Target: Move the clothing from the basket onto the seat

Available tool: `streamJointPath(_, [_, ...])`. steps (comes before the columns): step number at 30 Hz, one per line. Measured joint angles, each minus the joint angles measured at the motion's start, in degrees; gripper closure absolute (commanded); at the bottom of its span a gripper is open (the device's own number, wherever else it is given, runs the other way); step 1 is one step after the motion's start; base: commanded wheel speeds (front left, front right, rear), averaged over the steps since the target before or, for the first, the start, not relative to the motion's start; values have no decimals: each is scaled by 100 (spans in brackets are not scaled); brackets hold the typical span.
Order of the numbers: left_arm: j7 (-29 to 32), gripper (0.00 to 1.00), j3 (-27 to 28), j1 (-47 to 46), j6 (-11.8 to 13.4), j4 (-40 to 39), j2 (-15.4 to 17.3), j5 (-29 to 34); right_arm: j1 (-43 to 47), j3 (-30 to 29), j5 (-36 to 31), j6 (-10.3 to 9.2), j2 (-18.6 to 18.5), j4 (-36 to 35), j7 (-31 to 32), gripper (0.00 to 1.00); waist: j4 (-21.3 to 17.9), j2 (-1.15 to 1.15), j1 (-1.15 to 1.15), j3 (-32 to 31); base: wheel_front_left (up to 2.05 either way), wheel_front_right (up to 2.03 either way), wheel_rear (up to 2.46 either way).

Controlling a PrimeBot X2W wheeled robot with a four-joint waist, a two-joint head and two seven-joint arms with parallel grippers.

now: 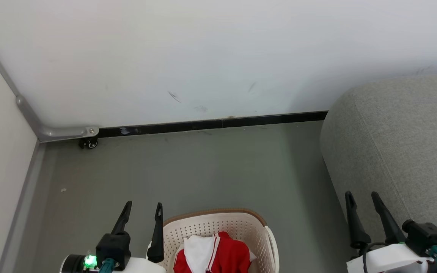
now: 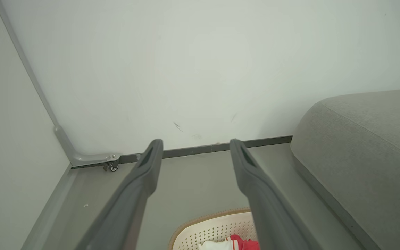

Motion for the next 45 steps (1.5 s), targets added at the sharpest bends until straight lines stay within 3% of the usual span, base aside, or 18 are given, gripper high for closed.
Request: streamJointPath(45, [0, 0, 96, -107, -78, 229, 14, 186, -134, -81, 44, 0, -2, -23, -75, 0, -52, 0, -1, 206, 0, 0, 0])
